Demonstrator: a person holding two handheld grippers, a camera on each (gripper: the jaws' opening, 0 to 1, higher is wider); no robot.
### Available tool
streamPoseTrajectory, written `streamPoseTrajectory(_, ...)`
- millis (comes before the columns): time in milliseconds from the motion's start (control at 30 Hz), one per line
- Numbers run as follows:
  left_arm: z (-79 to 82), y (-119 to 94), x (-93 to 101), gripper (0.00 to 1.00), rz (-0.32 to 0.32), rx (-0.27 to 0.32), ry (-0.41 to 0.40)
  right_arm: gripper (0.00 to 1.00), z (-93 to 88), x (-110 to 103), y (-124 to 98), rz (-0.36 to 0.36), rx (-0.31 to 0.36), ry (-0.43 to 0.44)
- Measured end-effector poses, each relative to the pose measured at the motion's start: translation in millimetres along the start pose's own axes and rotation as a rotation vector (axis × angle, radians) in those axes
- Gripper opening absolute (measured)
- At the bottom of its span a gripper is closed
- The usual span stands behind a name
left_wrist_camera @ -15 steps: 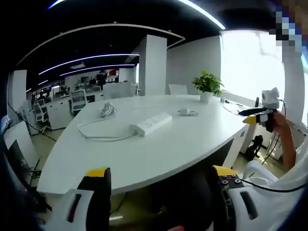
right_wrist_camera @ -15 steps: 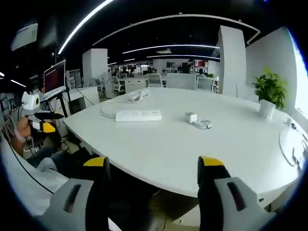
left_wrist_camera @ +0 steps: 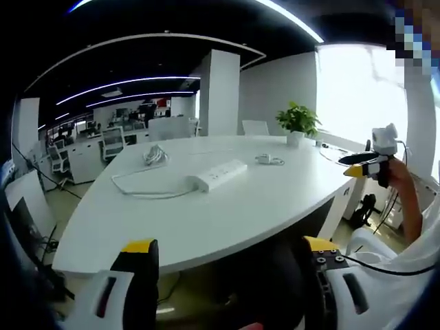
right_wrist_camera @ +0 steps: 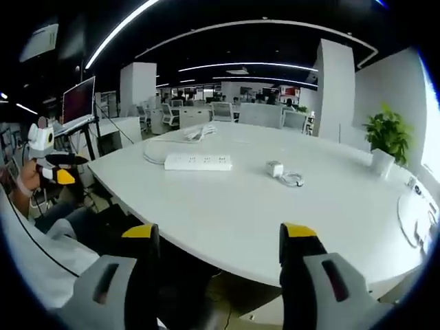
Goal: Straighten the power strip on the desk, plug the charger into it
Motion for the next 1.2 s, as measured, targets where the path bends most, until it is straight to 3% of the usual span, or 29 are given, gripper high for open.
streamPoseTrajectory(367, 1.9, -3, -2.0, 0.88, 0.016, 0.012, -0.005, 0.73, 3.9, -10, -1, 0.074, 0.021, 0.039)
streamPoseTrajectory(800, 1.3, 0, -0.6, 0.91, 0.018, 0.013, 0.008, 0.77, 6.4, -14, 1, 0.086, 0.041, 0.017)
streamPoseTrajectory(967, 10.2, 0, 3.8, 0.96, 0.021, 0.048, 0.036, 0.77, 9.1, -13, 2, 0.078, 0.056, 0.004)
streamPoseTrajectory(1200, 2.7, 6, 2.4, 0.96, 0.012, 0.016, 0.040, 0.77, 4.8, -11, 4, 0.082, 0.052, 0.014)
Point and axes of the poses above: the point that each gripper's makers call its tool centre point, and the gripper's own axes: y roughly forward along the fingers, x roughly to its right, z roughly out of its top, the point moved 2 cm from there along -y, roughly backward along the fingers, and after that the axes turned 12 degrees about x, right-handed, at the moved point
